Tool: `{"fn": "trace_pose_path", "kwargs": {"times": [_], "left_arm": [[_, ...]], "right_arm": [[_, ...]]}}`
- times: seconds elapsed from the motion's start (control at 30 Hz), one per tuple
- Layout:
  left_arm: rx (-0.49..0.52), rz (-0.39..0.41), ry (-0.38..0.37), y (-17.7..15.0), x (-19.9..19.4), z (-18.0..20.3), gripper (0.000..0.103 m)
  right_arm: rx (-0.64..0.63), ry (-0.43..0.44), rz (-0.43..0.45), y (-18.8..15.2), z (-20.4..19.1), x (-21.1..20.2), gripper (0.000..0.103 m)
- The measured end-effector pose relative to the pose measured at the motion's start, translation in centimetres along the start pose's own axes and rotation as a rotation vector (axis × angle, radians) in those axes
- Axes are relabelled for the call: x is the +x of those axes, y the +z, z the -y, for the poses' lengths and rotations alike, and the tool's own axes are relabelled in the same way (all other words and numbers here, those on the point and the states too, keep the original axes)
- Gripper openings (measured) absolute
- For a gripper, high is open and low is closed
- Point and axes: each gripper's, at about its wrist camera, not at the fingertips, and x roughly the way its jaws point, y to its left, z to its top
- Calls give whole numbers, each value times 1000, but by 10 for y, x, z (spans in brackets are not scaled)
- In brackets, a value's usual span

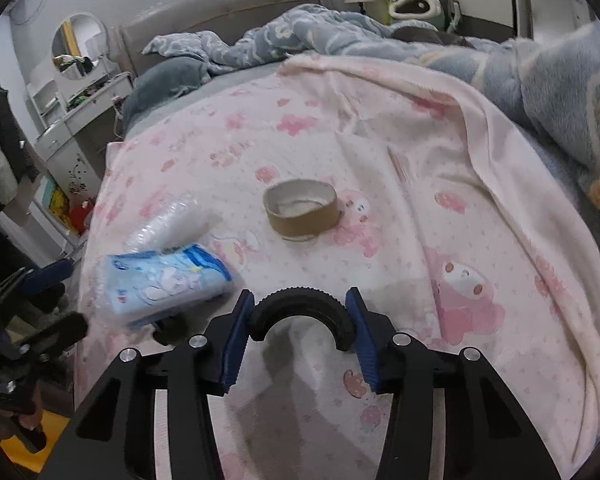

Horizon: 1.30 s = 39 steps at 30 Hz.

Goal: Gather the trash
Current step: 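Grasp the black curved clip with the right gripper while the left grasps the clear bubble-wrap roll, then carry the bubble wrap and black clip over the wastebasket with both grippers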

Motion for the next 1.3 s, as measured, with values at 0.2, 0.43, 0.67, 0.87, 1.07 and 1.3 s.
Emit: {"fn": "trace_pose_path", "kwargs": {"times": [0.2,0.43,0.67,0.87,1.07,1.3], "left_arm": [[-25,2,-9,4,10,0,96],[-17,-40,-23,5,29,6,72],[-68,-24,-26,6,30,6,64],[-158,-19,-8,5,19,-5,64],[-216,-19,26,1,4,-12,64],[-261,-55,145,-17,-14,-17,64]], "right_arm": [[-6,50,37,7,2,-17,48],[22,77,38,9,17,-26,48],[44,110,52,12,20,-35,48],[34,148,70,17,10,-48,48],[-24,172,84,18,-6,-58,48],[-102,252,67,17,-43,-55,48]]}}
